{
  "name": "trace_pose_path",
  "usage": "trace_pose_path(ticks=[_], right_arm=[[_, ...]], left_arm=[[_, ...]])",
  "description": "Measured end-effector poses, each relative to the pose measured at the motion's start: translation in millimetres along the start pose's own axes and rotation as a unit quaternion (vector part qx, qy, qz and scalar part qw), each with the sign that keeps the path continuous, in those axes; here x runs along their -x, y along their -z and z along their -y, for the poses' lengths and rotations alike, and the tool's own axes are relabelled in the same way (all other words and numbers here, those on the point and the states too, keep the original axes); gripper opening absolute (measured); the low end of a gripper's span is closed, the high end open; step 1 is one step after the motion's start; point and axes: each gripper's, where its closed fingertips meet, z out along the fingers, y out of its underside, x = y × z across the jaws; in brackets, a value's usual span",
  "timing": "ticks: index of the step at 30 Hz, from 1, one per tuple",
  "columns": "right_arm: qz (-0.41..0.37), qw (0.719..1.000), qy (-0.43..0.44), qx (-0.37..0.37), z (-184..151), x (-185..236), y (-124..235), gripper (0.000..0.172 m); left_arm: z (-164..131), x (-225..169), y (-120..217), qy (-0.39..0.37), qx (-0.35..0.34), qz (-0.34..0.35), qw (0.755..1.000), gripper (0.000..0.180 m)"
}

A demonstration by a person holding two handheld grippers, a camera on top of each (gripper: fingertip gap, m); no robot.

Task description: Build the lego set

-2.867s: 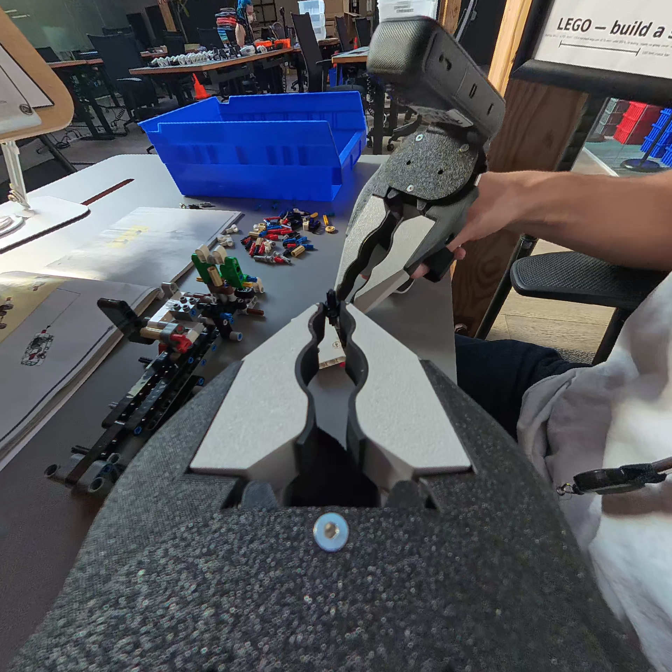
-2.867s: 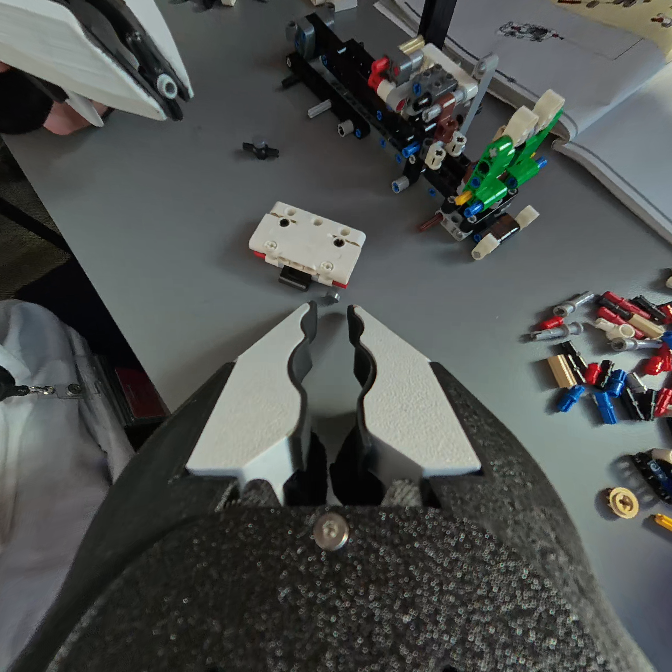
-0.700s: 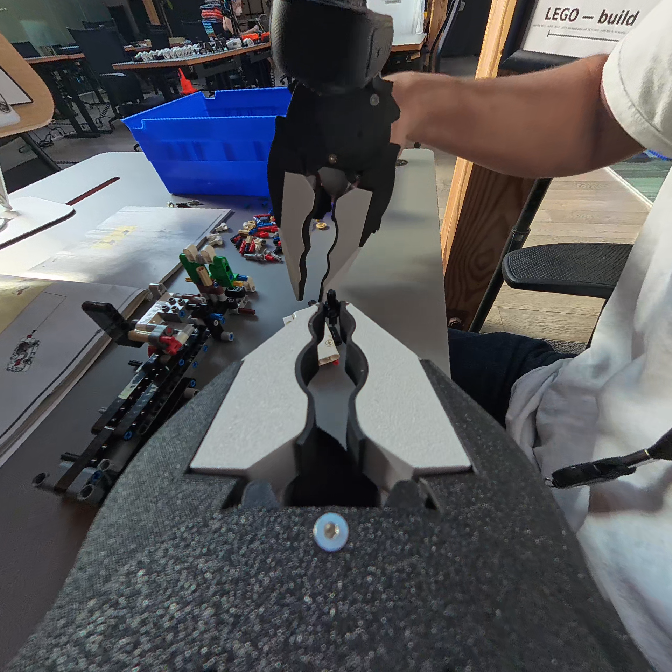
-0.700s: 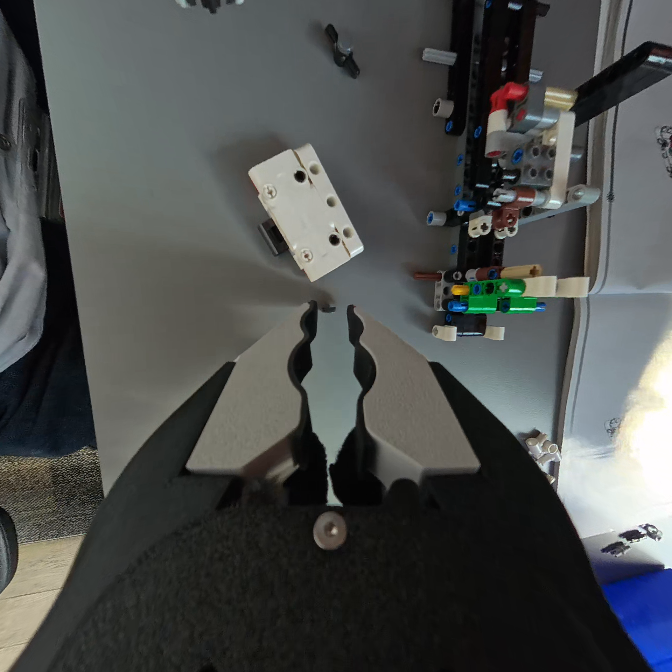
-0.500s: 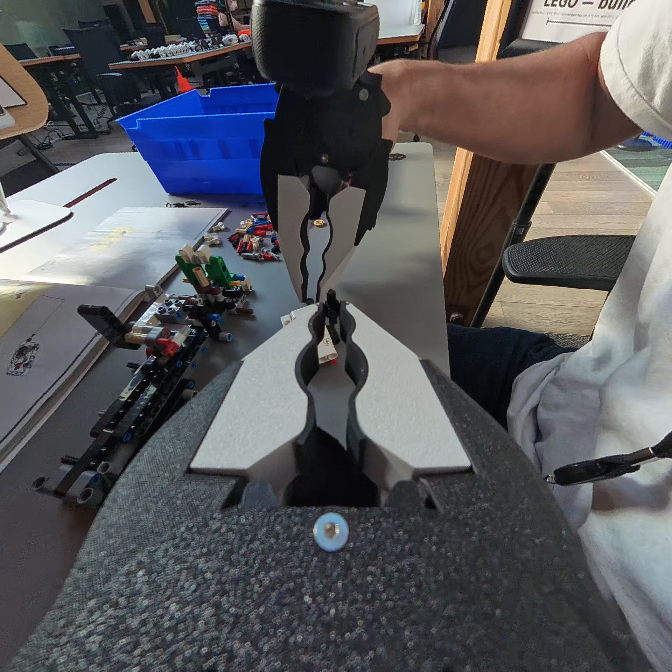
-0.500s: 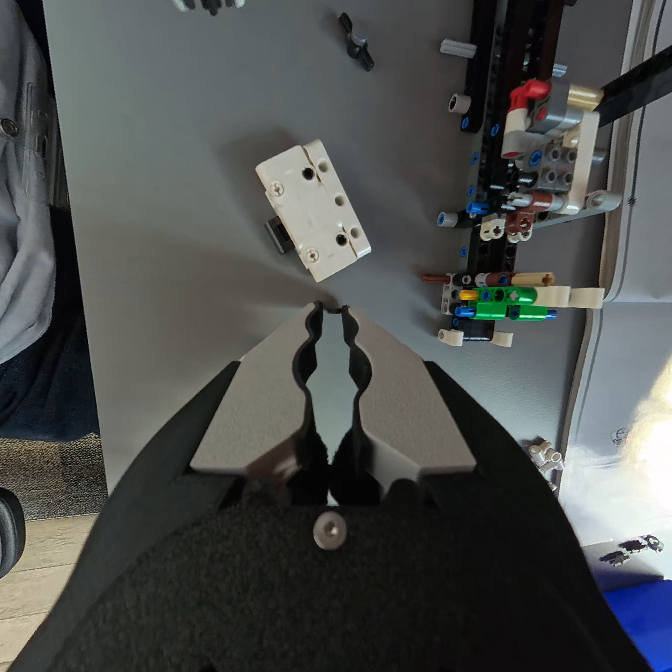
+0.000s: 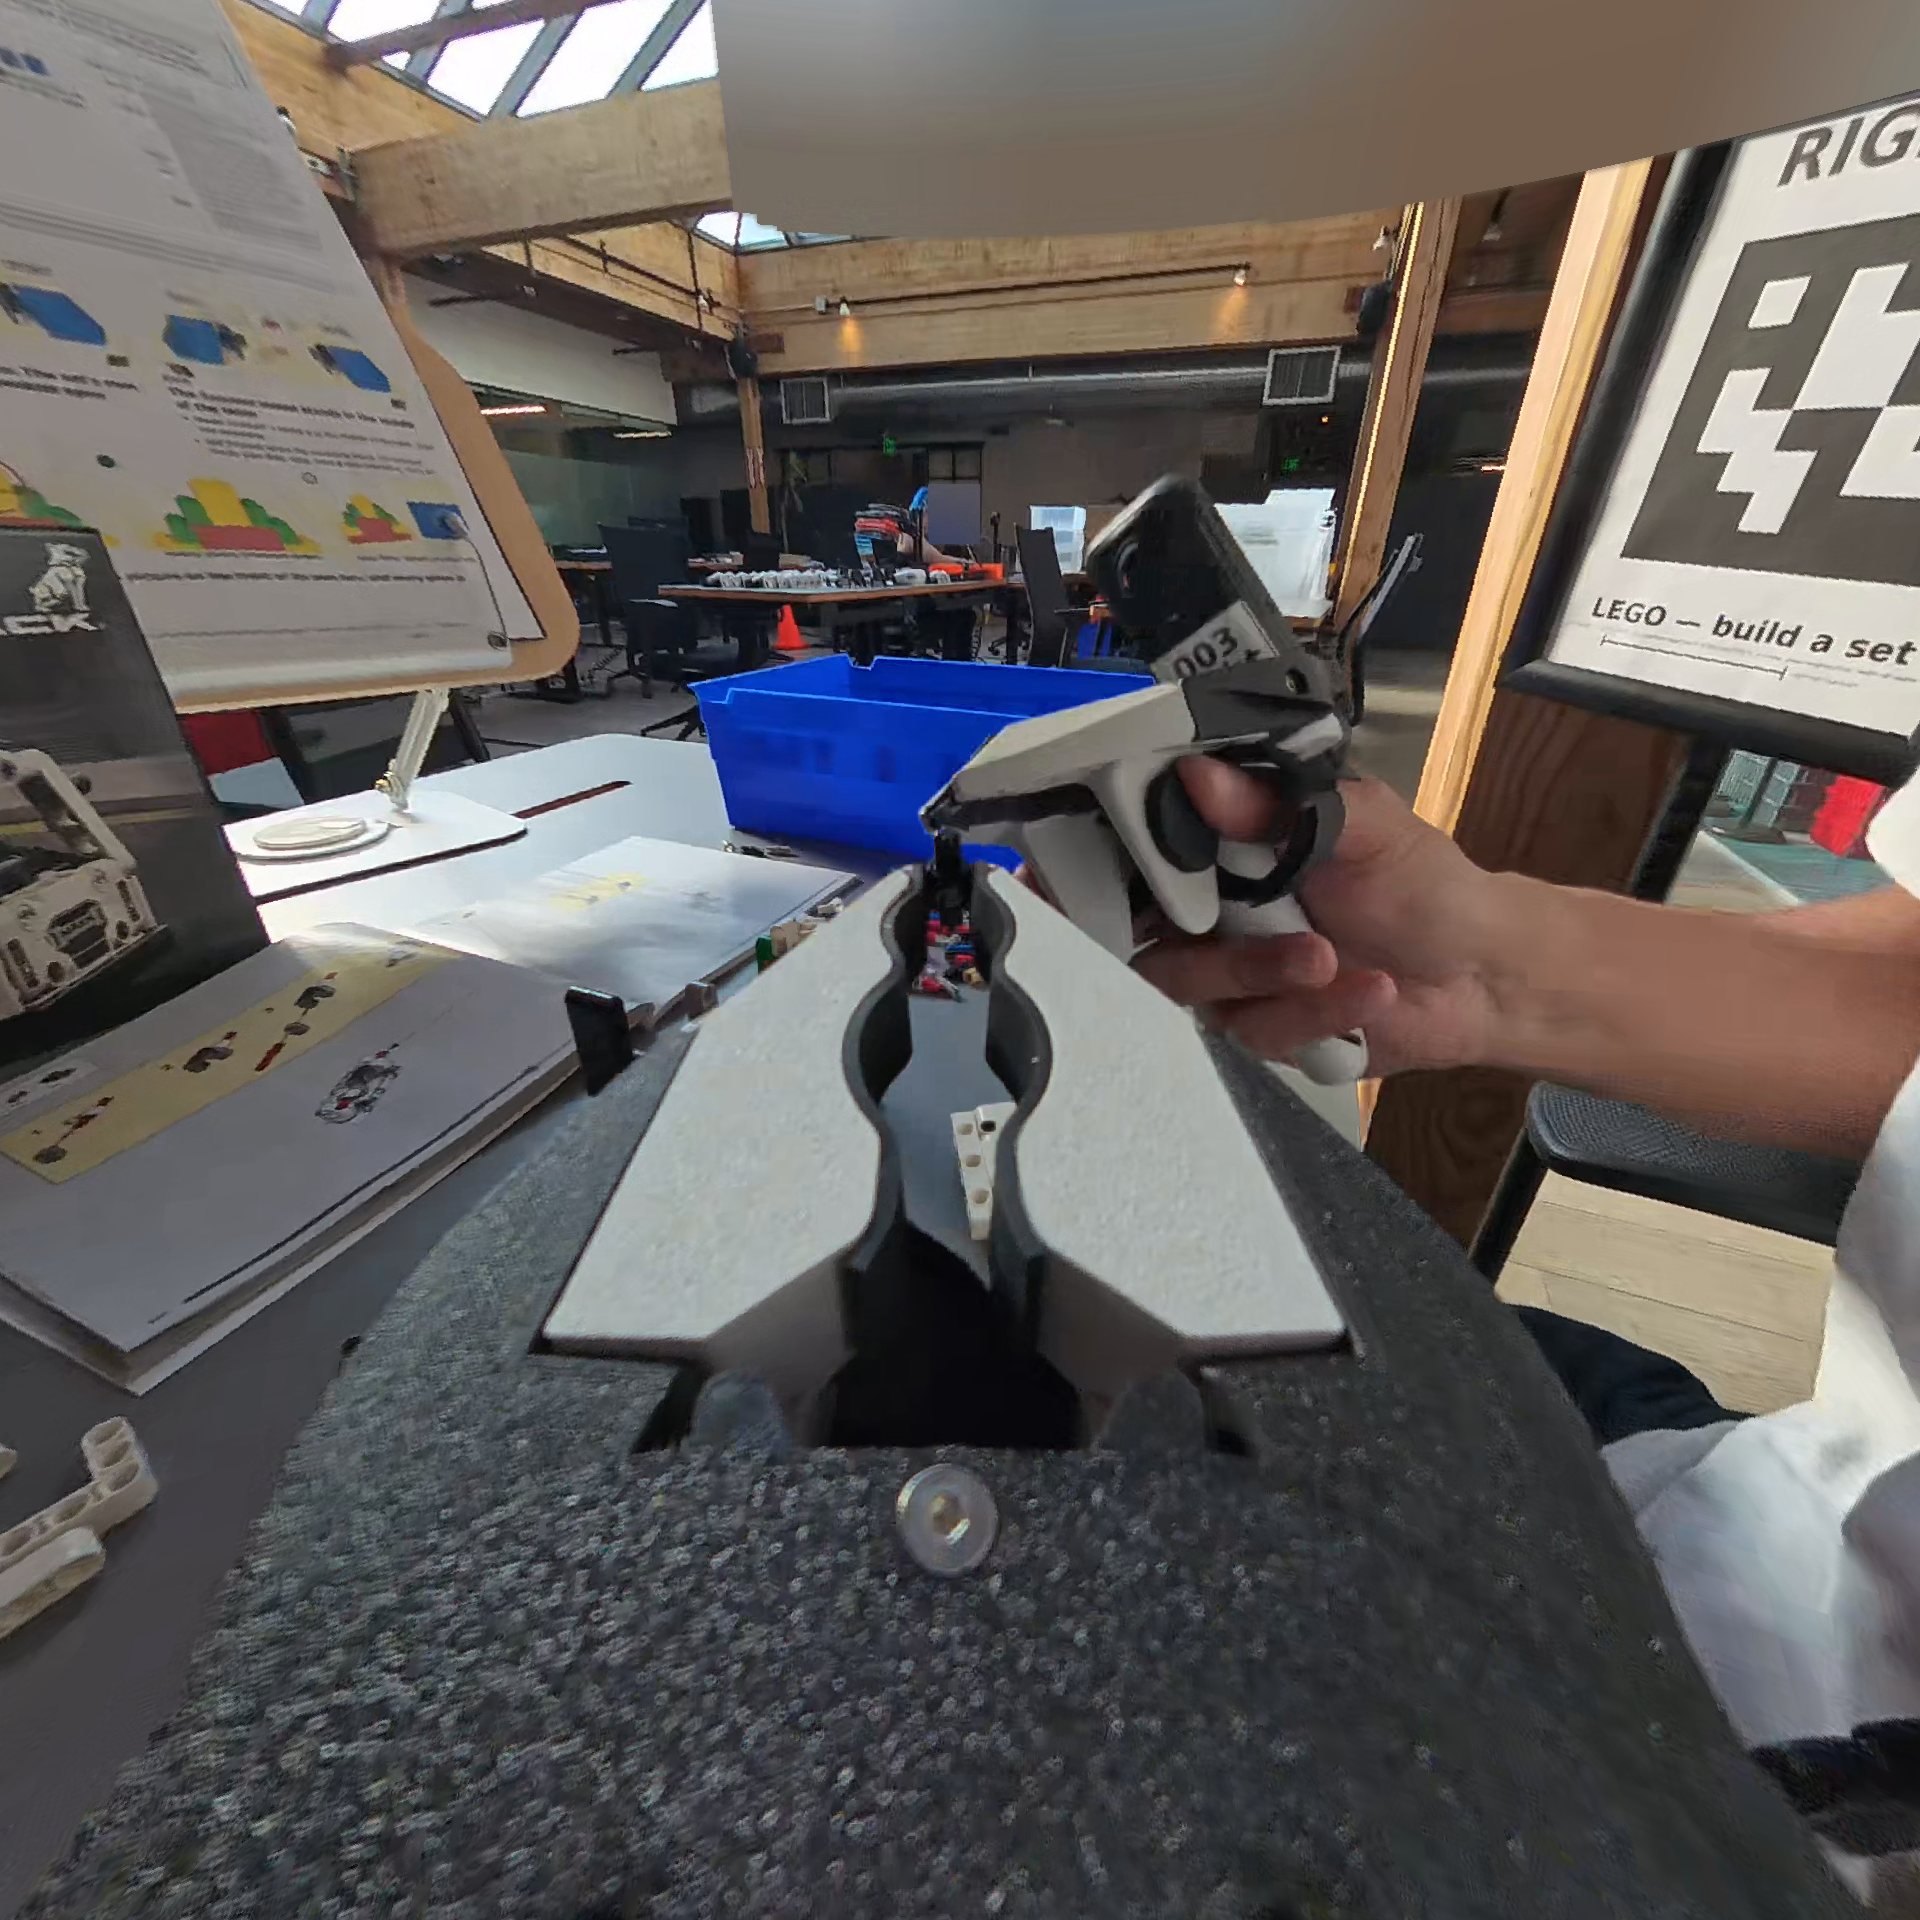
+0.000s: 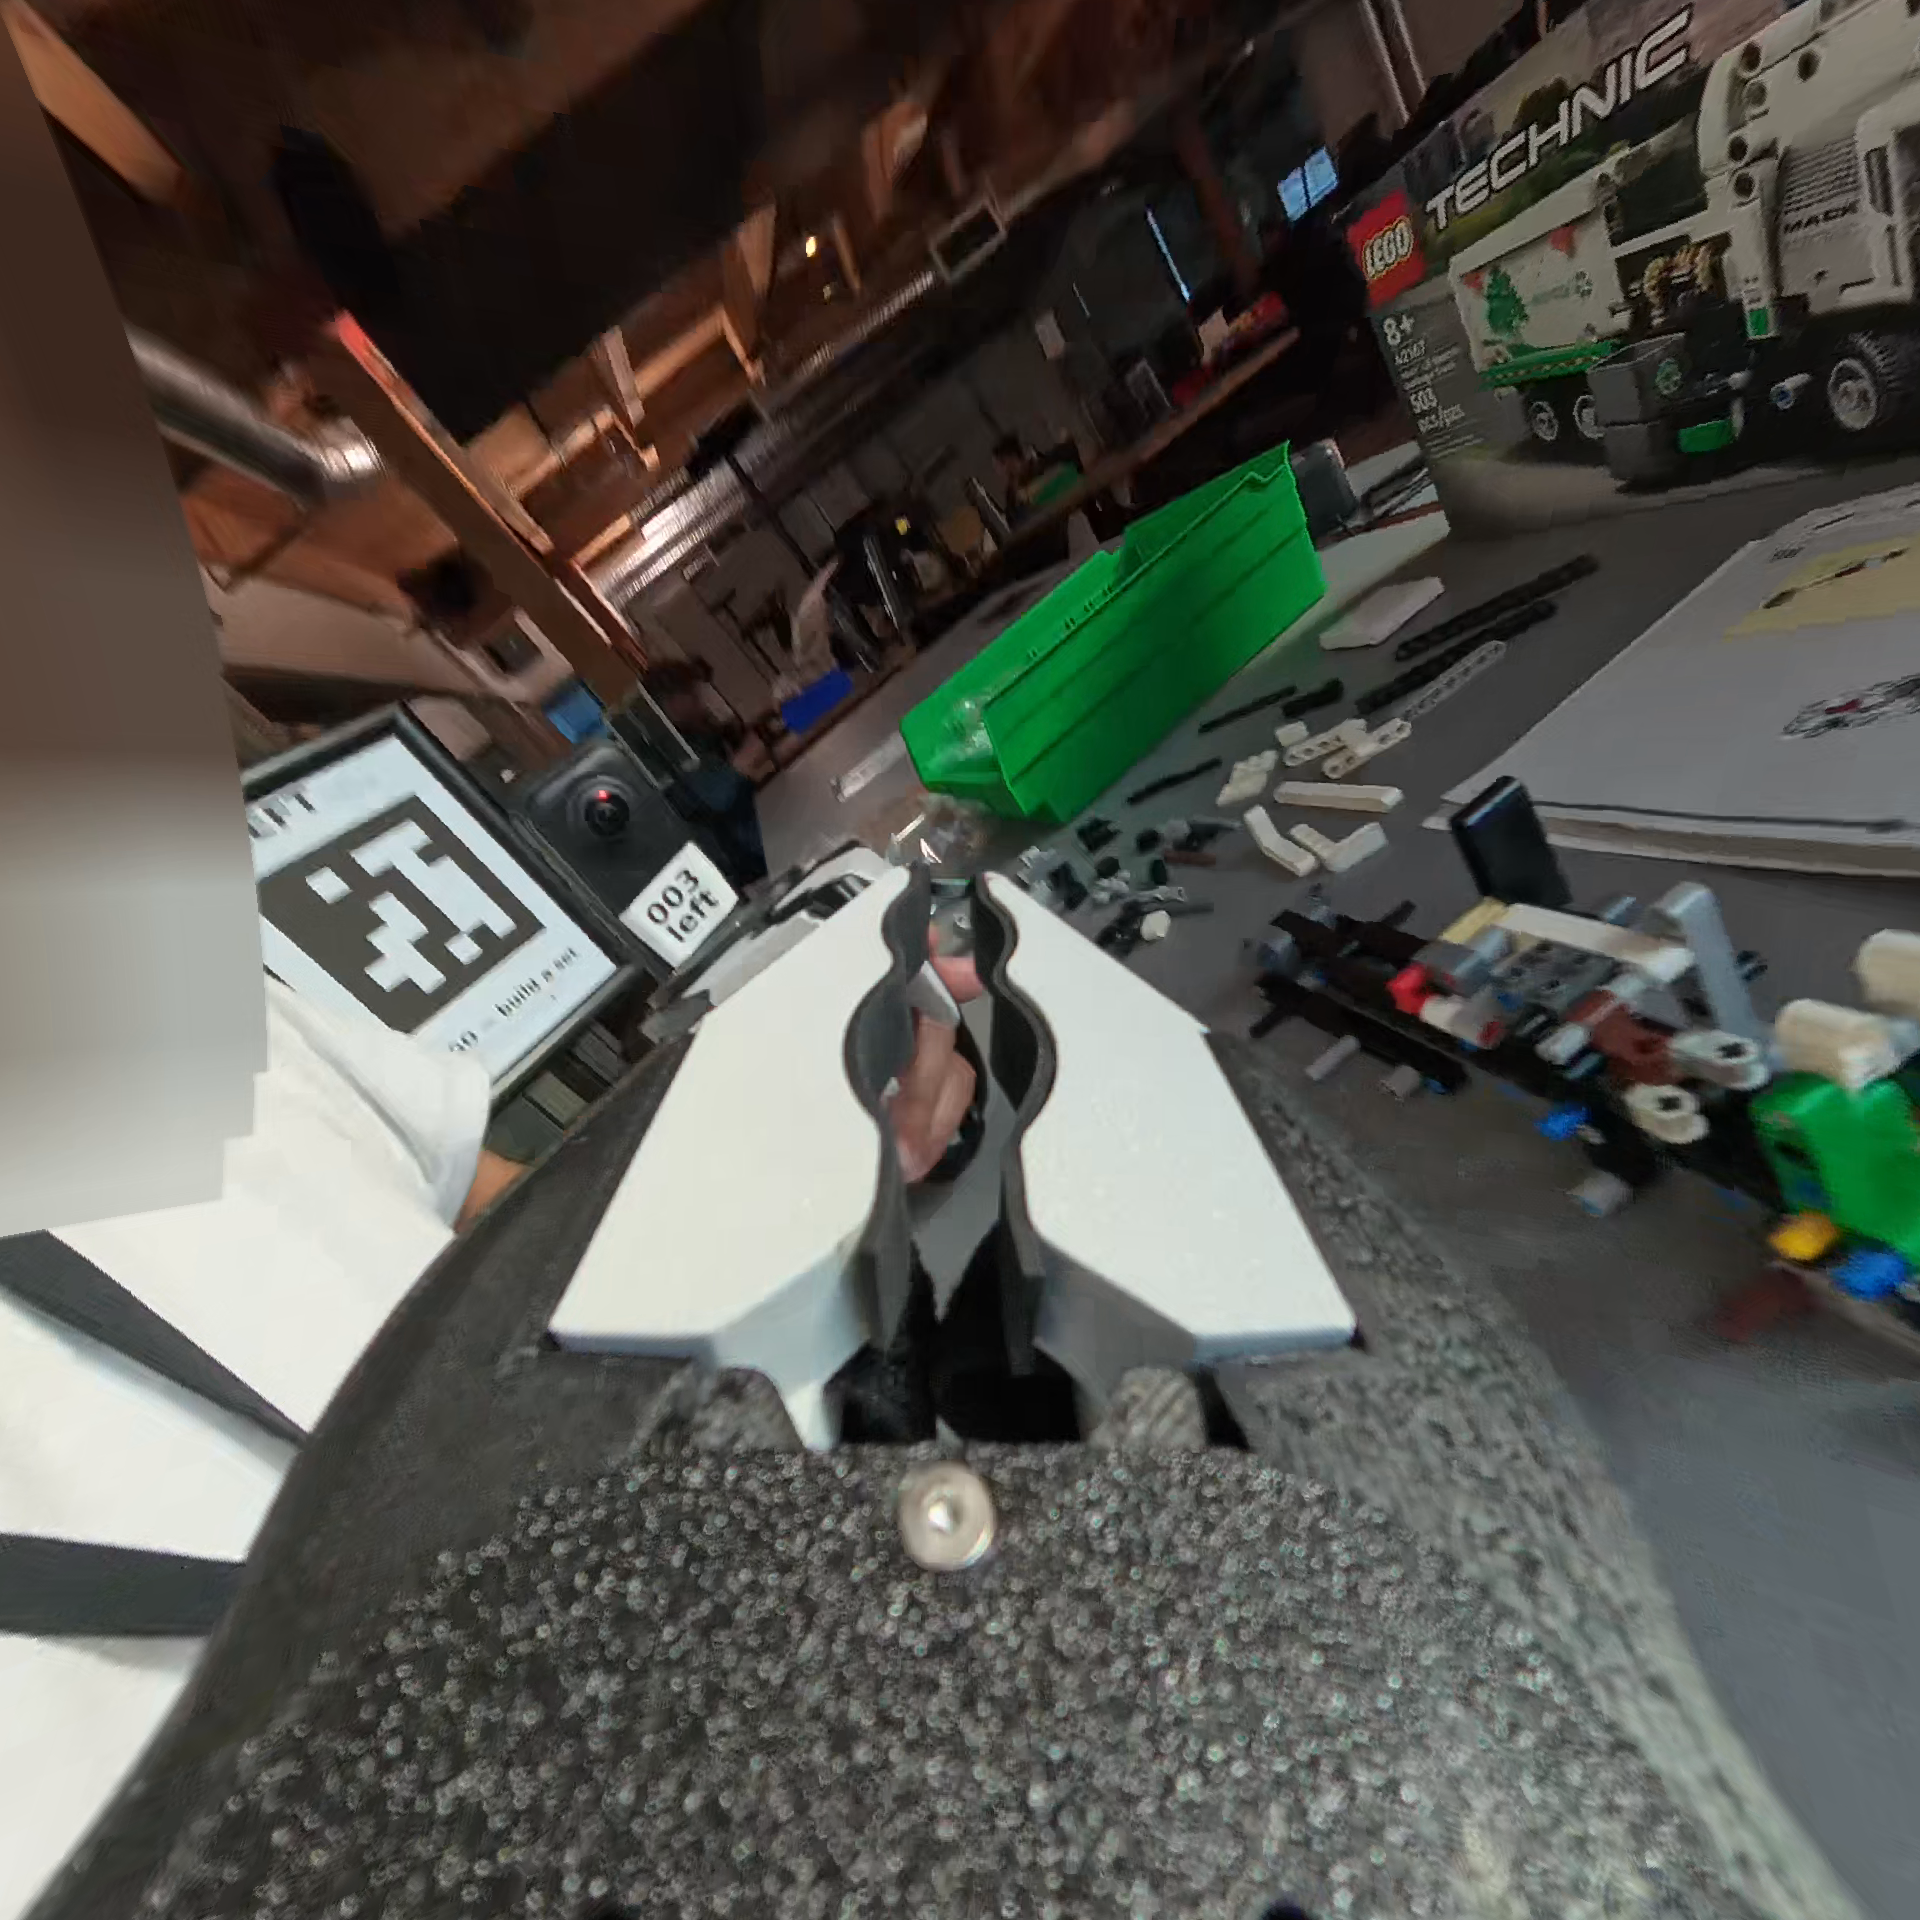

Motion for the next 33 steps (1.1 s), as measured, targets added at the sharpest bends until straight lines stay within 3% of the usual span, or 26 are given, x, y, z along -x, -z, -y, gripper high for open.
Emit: trace_pose_path(ticks=[6, 9, 19, 29, 33], right_arm=[[0.038, 0.974, -0.192, -0.112, -3.8, 8.7, -14.2, 0.005], [0.044, 0.962, -0.234, -0.134, -7.5, 5.9, -13.8, 0.006], [0.045, 0.948, -0.279, -0.147, -16.3, 1.7, -21.8, 0.005], [0.040, 0.950, -0.273, -0.145, -20.9, -1.0, -22.2, 0.006], [0.070, 0.924, -0.337, -0.168, -19.6, -0.4, -22.4, 0.005]], left_arm=[[2.9, 3.6, 1.7, -0.068, 0.009, 0.063, 0.996, 0.004], [-1.1, 1.3, 0.4, -0.084, 0.025, 0.068, 0.994, 0.004], [-10.4, 9.9, -0.4, -0.133, 0.068, 0.135, 0.980, 0.005], [-14.7, 12.8, 0.4, -0.154, 0.086, 0.159, 0.971, 0.004], [-13.2, 13.5, 0.3, -0.168, 0.086, 0.174, 0.967, 0.004]])
